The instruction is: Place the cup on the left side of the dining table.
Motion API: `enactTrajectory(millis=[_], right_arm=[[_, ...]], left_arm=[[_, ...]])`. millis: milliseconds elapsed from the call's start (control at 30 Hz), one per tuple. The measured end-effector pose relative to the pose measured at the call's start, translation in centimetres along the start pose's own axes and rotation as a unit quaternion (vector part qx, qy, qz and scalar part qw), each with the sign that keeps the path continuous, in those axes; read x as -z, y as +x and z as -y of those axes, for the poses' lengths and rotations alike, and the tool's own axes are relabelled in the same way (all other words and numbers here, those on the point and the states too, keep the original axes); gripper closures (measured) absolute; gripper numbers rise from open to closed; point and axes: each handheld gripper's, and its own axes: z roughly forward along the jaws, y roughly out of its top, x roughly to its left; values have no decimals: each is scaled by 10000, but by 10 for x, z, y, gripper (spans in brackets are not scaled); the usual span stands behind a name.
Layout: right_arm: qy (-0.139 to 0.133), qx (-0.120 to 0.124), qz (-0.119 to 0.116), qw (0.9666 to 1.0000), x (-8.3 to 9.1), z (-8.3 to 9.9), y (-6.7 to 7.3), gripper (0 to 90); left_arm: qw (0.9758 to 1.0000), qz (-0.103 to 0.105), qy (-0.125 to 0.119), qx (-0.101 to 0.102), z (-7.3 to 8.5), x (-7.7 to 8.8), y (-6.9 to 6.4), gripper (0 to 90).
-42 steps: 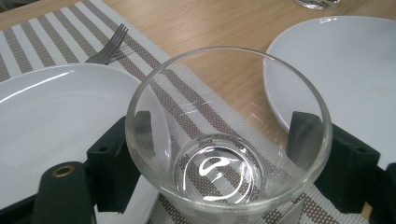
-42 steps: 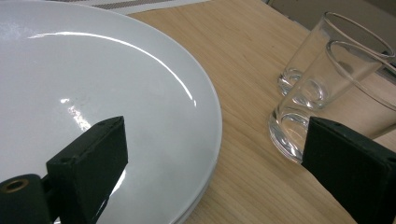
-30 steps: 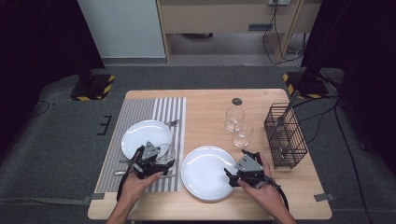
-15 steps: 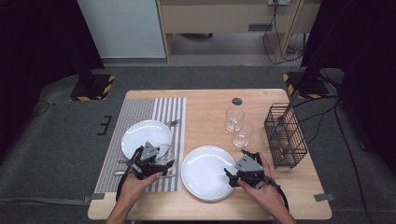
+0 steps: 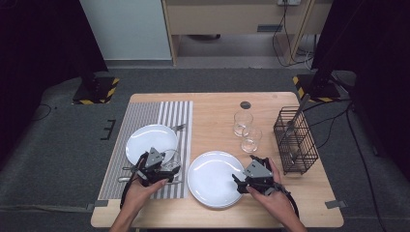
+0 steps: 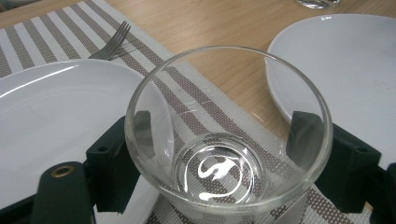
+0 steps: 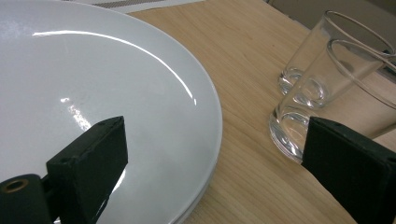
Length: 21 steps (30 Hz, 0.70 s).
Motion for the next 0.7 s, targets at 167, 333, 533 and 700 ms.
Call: enactTrajectory(millis=[167, 333, 533, 700], right_arm=[[2, -1, 0, 10000, 0, 0, 0, 69], [1, 1, -1, 10000, 0, 0, 0, 69], [6, -1, 4, 10000, 0, 0, 0, 69], [10, 5, -6, 10000, -1, 0, 0, 68]], left_arm=[[10000, 9, 25, 35, 1, -1, 1, 171], [9999, -34, -47, 104, 3, -1, 2, 108], [9996, -26, -252, 102, -2, 4, 2, 75], [9992, -27, -408, 39, -8, 9, 2, 68]])
